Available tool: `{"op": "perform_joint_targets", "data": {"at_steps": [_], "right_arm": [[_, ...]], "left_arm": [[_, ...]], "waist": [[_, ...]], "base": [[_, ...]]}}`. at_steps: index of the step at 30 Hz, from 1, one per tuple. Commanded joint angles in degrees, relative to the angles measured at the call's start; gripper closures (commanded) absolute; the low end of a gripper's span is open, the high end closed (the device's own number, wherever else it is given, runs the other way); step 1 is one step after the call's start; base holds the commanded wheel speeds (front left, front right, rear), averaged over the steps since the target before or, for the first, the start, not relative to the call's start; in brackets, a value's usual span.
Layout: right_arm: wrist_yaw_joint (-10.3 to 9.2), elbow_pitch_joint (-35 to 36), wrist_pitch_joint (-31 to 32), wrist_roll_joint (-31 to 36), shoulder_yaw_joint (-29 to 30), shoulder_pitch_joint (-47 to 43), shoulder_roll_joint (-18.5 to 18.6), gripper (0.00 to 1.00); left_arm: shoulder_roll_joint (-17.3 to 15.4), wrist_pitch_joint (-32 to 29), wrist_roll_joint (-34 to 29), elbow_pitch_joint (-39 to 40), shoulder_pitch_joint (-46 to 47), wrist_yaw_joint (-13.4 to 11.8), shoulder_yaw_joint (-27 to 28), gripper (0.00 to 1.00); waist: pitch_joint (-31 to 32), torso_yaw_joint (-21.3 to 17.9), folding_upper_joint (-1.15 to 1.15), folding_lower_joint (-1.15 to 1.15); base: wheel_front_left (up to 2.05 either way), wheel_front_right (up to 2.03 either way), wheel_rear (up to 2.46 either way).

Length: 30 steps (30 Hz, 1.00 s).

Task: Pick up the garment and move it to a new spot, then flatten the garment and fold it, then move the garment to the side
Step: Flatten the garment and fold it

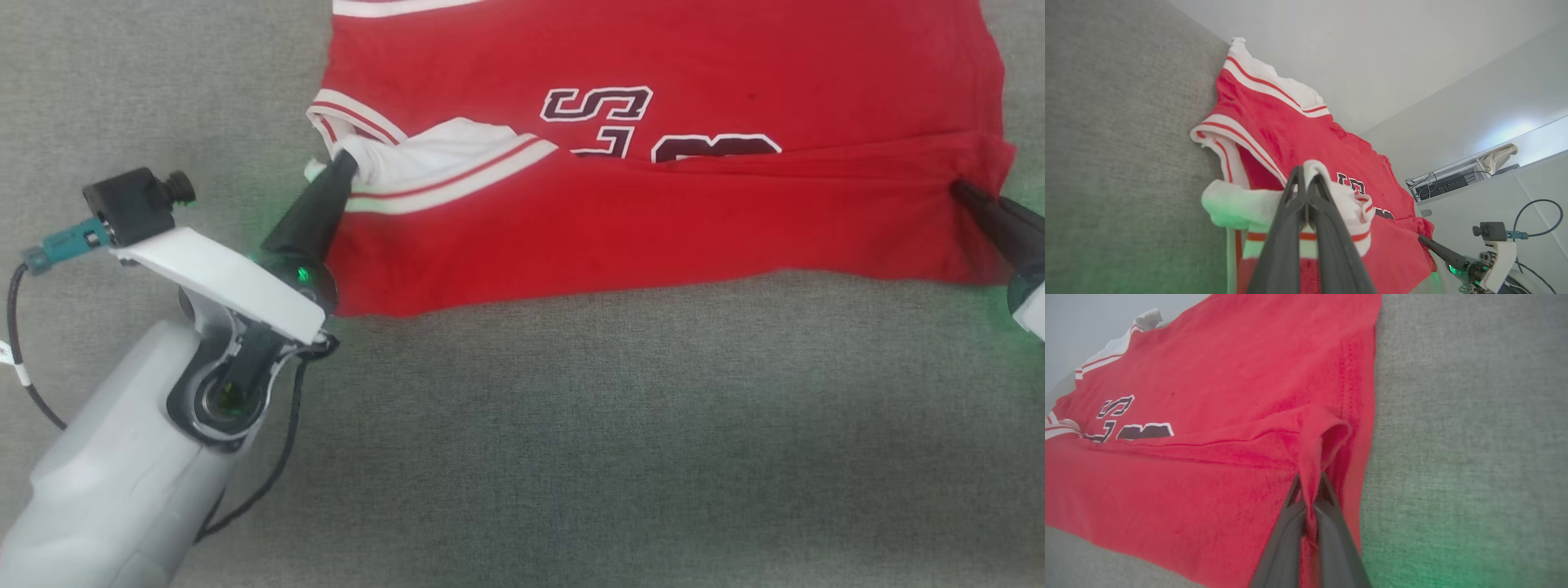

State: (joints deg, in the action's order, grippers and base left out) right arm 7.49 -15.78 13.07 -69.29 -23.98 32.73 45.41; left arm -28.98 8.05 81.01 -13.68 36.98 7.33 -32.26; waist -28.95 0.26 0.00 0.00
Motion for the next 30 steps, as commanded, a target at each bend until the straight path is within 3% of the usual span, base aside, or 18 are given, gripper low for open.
{"op": "perform_joint_targets", "data": {"at_steps": [1,8,9,10,11,19,23,30], "right_arm": [[0.0,-0.6,-0.6,0.6,-0.2,1.1,-0.5,1.0],[-0.01,-2.4,-1.4,2.2,-3.2,2.6,-1.6,1.0],[-0.01,-2.5,-2.1,2.9,-3.5,2.8,-1.5,0.88],[-0.01,-2.6,-3.1,3.4,-3.6,3.0,-1.3,0.67],[-0.01,-2.6,-4.1,4.0,-3.8,3.1,-1.1,0.03],[0.01,1.2,-9.4,4.4,-3.5,-0.3,1.0,0.0],[0.01,3.7,-11.1,4.8,-1.8,-2.3,2.2,0.0],[0.0,6.2,-10.6,5.5,0.2,-4.3,1.4,0.0]], "left_arm": [[0.0,0.8,-0.5,-1.6,1.1,0.1,-0.3,1.0],[-1.0,0.6,-2.3,-8.5,2.6,0.0,-4.6,1.0],[-1.2,0.2,-2.9,-9.5,2.7,-0.1,-5.4,0.78],[-1.5,0.3,-3.6,-10.2,3.0,-0.1,-6.2,0.25],[-1.9,0.8,-4.4,-10.8,3.4,-0.1,-6.6,0.0],[-8.6,-1.2,-11.7,-7.7,7.2,-0.6,-10.8,0.0],[-13.0,-8.8,-12.5,-0.9,8.0,-5.5,-12.4,0.0],[-18.1,-30.9,-6.8,12.2,8.4,-15.6,-17.0,0.0]], "waist": [[-0.7,-0.3,0.0,0.0],[-1.5,-0.5,0.0,0.0],[-1.3,-0.5,0.0,0.0],[-1.1,-0.4,0.0,0.0],[-0.7,-0.4,0.0,0.0],[3.7,0.4,0.0,0.0],[5.6,0.5,0.0,0.0],[6.2,-0.6,0.0,0.0]], "base": [[0.0,0.0,0.0],[0.0,0.0,0.0],[0.0,0.0,0.0],[0.0,0.0,0.0],[0.0,0.0,0.0],[0.0,0.0,0.0],[0.0,0.0,0.0],[0.0,0.0,0.0]]}}
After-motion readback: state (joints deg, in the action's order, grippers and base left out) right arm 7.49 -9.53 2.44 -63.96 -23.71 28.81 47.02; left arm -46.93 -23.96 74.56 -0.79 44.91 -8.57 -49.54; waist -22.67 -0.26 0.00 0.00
